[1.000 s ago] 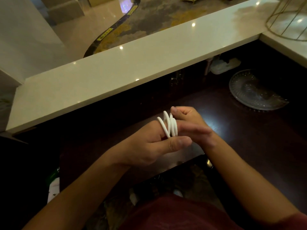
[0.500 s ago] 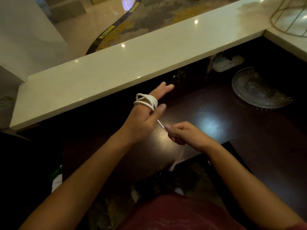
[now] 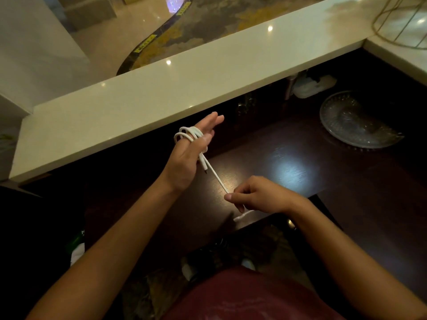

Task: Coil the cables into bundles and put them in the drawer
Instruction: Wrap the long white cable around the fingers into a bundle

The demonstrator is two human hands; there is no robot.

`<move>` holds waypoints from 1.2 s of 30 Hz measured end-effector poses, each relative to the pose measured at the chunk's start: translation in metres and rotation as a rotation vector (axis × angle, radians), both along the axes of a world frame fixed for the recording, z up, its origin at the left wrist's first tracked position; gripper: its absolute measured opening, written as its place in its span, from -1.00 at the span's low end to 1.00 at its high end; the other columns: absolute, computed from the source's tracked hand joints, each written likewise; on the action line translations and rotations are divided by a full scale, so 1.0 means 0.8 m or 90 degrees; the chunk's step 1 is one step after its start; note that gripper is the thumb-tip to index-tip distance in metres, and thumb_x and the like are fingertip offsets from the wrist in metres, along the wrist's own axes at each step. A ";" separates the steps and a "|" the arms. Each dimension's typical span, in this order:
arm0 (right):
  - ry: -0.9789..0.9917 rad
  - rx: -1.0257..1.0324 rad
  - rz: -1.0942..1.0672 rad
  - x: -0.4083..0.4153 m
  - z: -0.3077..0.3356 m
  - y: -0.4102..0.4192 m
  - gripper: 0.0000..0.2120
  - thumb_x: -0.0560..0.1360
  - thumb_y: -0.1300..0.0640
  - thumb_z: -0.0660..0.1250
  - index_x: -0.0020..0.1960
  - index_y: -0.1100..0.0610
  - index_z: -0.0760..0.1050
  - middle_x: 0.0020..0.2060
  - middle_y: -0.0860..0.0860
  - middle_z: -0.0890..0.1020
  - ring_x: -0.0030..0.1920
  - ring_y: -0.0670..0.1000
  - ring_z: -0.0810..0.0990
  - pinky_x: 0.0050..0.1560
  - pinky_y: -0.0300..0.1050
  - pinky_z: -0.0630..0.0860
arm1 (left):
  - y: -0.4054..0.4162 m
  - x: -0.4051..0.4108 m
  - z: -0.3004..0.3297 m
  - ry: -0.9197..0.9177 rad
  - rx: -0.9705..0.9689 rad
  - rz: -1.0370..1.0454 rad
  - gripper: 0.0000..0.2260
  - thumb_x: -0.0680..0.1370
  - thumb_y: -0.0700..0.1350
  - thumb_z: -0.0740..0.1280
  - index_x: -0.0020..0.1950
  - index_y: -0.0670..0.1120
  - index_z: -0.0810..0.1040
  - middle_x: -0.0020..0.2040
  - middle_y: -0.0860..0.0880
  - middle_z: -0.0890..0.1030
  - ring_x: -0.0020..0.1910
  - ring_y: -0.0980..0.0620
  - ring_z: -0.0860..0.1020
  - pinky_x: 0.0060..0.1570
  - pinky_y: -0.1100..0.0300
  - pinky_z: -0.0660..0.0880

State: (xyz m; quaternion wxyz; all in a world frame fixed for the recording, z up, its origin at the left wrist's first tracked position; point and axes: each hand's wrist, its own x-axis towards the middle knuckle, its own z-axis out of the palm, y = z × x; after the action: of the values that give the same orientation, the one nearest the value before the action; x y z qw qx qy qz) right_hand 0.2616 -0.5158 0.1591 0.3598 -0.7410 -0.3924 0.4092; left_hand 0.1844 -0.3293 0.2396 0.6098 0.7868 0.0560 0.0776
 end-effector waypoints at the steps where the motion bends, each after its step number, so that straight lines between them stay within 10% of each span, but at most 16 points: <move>1: -0.055 -0.030 -0.002 0.001 -0.007 0.002 -0.53 0.62 -0.15 0.32 -0.39 0.05 0.55 -0.54 -0.04 0.43 -0.50 -0.10 0.35 -0.35 -0.20 0.33 | -0.001 0.000 0.002 0.003 -0.037 -0.009 -0.45 0.60 -0.07 0.15 0.57 -0.23 0.24 0.52 -0.14 0.40 0.55 -0.01 0.33 0.58 -0.05 0.17; 9: -0.201 -0.143 -0.090 0.002 -0.039 0.028 -0.46 0.61 -0.26 0.26 -0.44 0.02 0.47 -0.62 -0.14 0.48 -0.52 -0.18 0.45 -0.35 -0.14 0.34 | -0.022 -0.007 0.009 -0.019 -0.222 -0.075 -0.53 0.64 -0.14 0.05 0.50 -0.35 0.29 0.44 -0.31 0.46 0.49 -0.18 0.41 0.54 -0.11 0.25; 15: -0.104 -0.072 0.012 -0.006 -0.015 0.022 -0.46 0.60 -0.26 0.28 -0.38 0.10 0.55 -0.53 -0.04 0.47 -0.48 -0.08 0.39 -0.30 -0.10 0.36 | -0.008 -0.016 0.007 -0.012 0.091 -0.071 -0.45 0.54 -0.03 0.32 0.53 -0.06 0.35 0.55 -0.06 0.38 0.57 0.06 0.28 0.56 -0.03 0.22; 20: 0.057 0.099 0.088 -0.009 0.067 -0.010 -0.53 0.66 -0.06 0.29 -0.35 0.16 0.52 -0.50 -0.01 0.40 -0.46 -0.07 0.30 -0.36 -0.19 0.26 | 0.015 -0.024 -0.002 0.053 0.266 -0.077 -0.23 0.40 0.37 0.35 0.55 0.11 0.33 0.63 0.07 0.20 0.57 0.25 0.16 0.37 0.47 0.17; 23: 0.033 0.180 0.062 0.006 0.113 -0.028 -0.65 0.63 0.03 0.33 -0.27 0.17 0.59 -0.49 -0.07 0.42 -0.44 -0.07 0.33 -0.37 -0.20 0.27 | 0.017 -0.028 -0.012 0.042 0.344 -0.147 -0.13 0.32 0.49 0.36 0.54 0.10 0.35 0.62 0.06 0.21 0.62 0.18 0.09 0.53 0.33 0.04; 27: -0.017 0.226 0.080 0.012 0.142 -0.038 -0.81 0.61 0.06 0.39 -0.05 0.13 0.71 -0.32 0.07 0.66 -0.33 0.14 0.54 -0.29 0.04 0.43 | 0.000 -0.022 -0.014 0.010 0.453 -0.192 -0.41 0.46 0.32 0.36 0.37 0.01 0.50 0.40 0.15 0.46 0.51 0.24 0.29 0.56 0.17 0.17; 32: -0.115 0.269 0.079 0.007 0.156 -0.030 -0.80 0.61 0.05 0.38 -0.04 0.15 0.71 -0.26 0.09 0.69 -0.23 0.14 0.66 -0.20 0.18 0.53 | -0.020 -0.015 -0.021 0.048 0.474 -0.194 -0.50 0.56 0.27 0.23 0.11 -0.14 0.64 0.02 0.05 0.65 0.01 0.08 0.58 0.00 0.09 0.55; 36: -0.085 0.364 -0.036 0.020 0.156 -0.026 -0.82 0.61 0.18 0.35 -0.08 0.22 0.68 -0.30 -0.10 0.68 -0.31 -0.18 0.61 -0.27 -0.30 0.45 | -0.034 -0.022 -0.005 0.055 0.423 -0.234 -0.81 0.58 0.13 0.38 -0.01 0.04 0.67 -0.08 0.01 0.70 -0.07 0.13 0.62 -0.04 0.10 0.52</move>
State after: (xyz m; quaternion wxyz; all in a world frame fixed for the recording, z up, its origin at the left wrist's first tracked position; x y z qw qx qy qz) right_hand 0.2776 -0.5363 0.2841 0.5385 -0.6457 -0.4937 0.2221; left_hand 0.1670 -0.3565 0.2354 0.3224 0.9410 -0.0883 -0.0527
